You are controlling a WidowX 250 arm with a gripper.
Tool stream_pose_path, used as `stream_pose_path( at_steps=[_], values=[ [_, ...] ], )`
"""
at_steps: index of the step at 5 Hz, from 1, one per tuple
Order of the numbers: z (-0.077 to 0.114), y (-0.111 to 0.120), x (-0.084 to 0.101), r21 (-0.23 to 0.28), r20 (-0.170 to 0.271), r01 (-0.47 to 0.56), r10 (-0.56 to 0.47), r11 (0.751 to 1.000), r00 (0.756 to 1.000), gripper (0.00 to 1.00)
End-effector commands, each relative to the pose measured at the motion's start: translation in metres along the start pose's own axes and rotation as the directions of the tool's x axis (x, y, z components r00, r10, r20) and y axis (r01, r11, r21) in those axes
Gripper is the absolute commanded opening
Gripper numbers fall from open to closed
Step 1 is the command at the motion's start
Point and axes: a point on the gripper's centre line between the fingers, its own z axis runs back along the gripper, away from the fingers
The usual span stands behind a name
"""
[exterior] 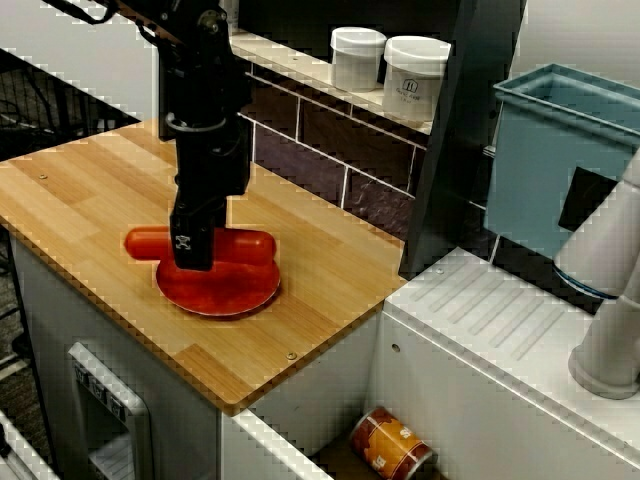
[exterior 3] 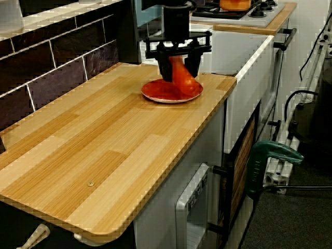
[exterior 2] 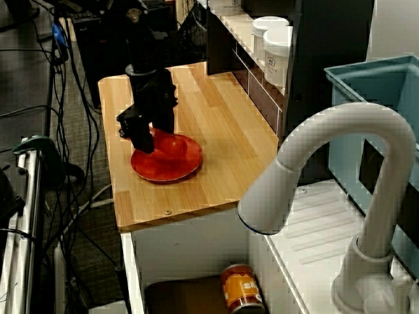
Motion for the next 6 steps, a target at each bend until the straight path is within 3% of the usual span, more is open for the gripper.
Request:
stream_pose_path(
  at_steps=[1,3,6],
  values=[
    [0.006,0.013,-0.014,0.037,-0.007,-0.052,0.053,0.998,0.999,1.00],
    [0.013,0.031,-0.034,-0.022,-0.005,-0.106,0.106,0.994,0.994,1.00],
    [0.054,0.056,-0.073,-0.109,0.048,-0.136,0.142,0.985,0.989,1.00]
  ],
)
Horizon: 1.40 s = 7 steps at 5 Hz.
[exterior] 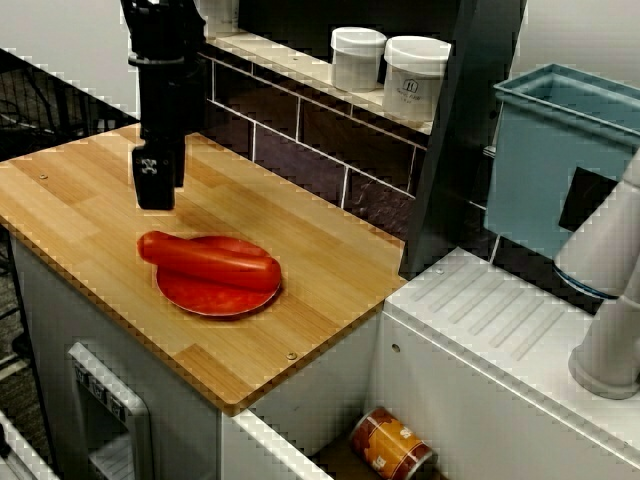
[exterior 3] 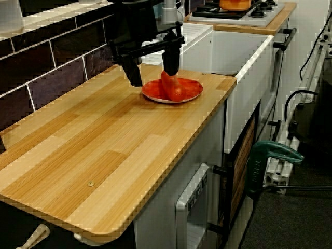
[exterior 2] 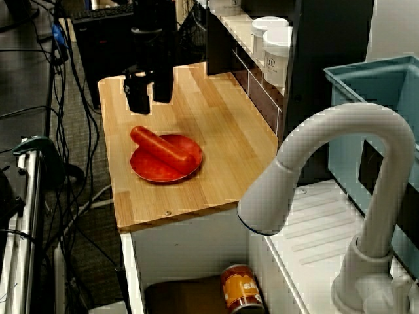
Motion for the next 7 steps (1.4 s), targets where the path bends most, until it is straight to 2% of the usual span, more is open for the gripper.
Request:
stream_pose_path(
  at_steps=[1,2,3,4,5,6,7],
  values=[
    [0.037,0.021,-0.034,0.054,0.072,-0.019,0.015,0.998,0.997,1.00],
    [0.042,0.028,-0.040,0.076,0.080,-0.030,0.024,0.997,0.996,1.00],
    [0.042,0.029,-0.036,0.046,0.064,-0.018,0.015,0.999,0.998,1.00],
    [0.033,0.018,-0.027,0.045,0.003,-0.042,0.042,0.998,0.999,1.00],
    [0.028,0.009,-0.023,0.063,0.008,-0.003,0.003,0.998,1.000,1.00],
    [0.025,-0.005,-0.019,0.050,-0.015,0.053,-0.053,0.997,0.999,1.00],
    [0.018,-0.026,-0.011,0.064,-0.025,0.090,-0.089,0.994,0.996,1.00]
  ],
)
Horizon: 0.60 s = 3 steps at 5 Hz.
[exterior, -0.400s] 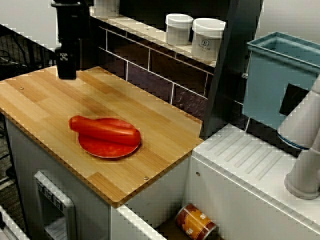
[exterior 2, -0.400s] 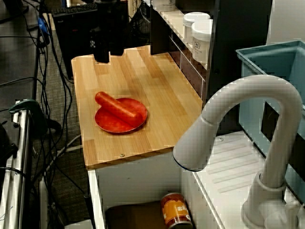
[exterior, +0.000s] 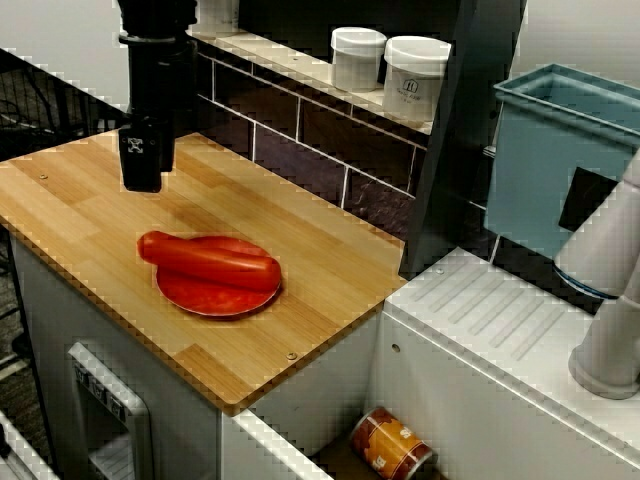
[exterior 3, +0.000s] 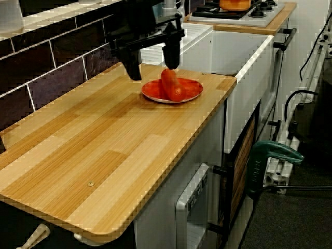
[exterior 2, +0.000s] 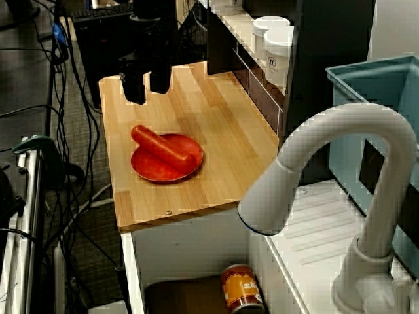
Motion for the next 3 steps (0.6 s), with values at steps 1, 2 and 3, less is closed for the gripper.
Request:
stream_pose_path(
  at_steps=[1,2,3],
  values=[
    [0.004,-0.040,0.005,0.079,-0.010,0.066,-0.066,0.995,0.998,1.00],
    [-0.005,-0.047,0.013,0.088,0.003,0.040,-0.040,0.995,0.999,1.00],
    [-0.016,-0.048,0.026,0.090,-0.007,0.028,-0.028,0.996,1.000,1.00]
  ],
)
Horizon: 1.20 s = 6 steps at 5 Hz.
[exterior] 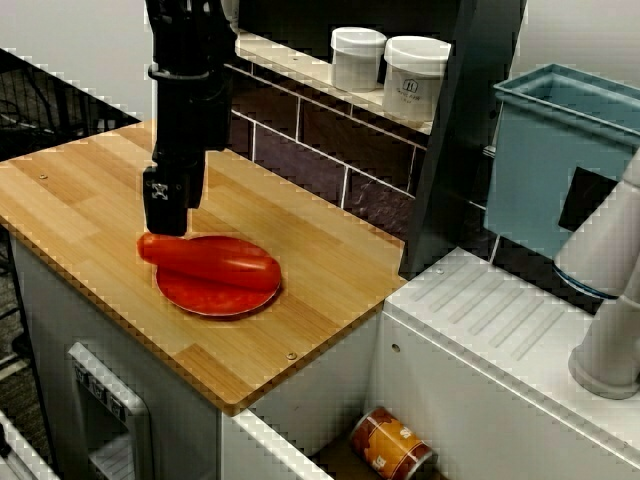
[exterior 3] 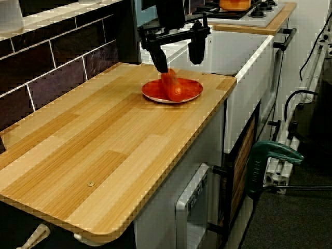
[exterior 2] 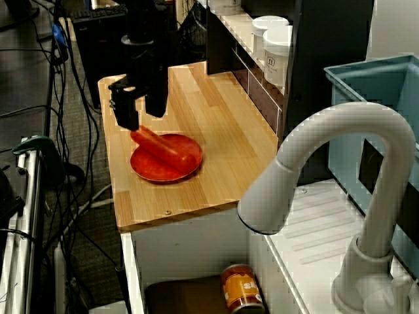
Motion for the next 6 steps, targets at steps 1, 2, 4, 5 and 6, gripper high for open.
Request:
stream_pose_path(
  at_steps=[1,2,4,5,6],
  values=[
    [-0.012,0.000,0.011,0.069,0.024,-0.040,0.039,0.997,0.999,1.00],
    [-0.024,0.004,0.018,0.075,0.013,-0.063,0.062,0.995,0.998,1.00],
    [-0.041,-0.004,0.010,0.103,-0.003,-0.061,0.062,0.993,0.998,1.00],
    [-0.035,-0.006,0.002,0.098,0.007,-0.050,0.049,0.994,0.999,0.00],
    [-0.033,-0.001,-0.002,0.085,0.008,-0.055,0.054,0.995,0.998,0.00]
  ],
)
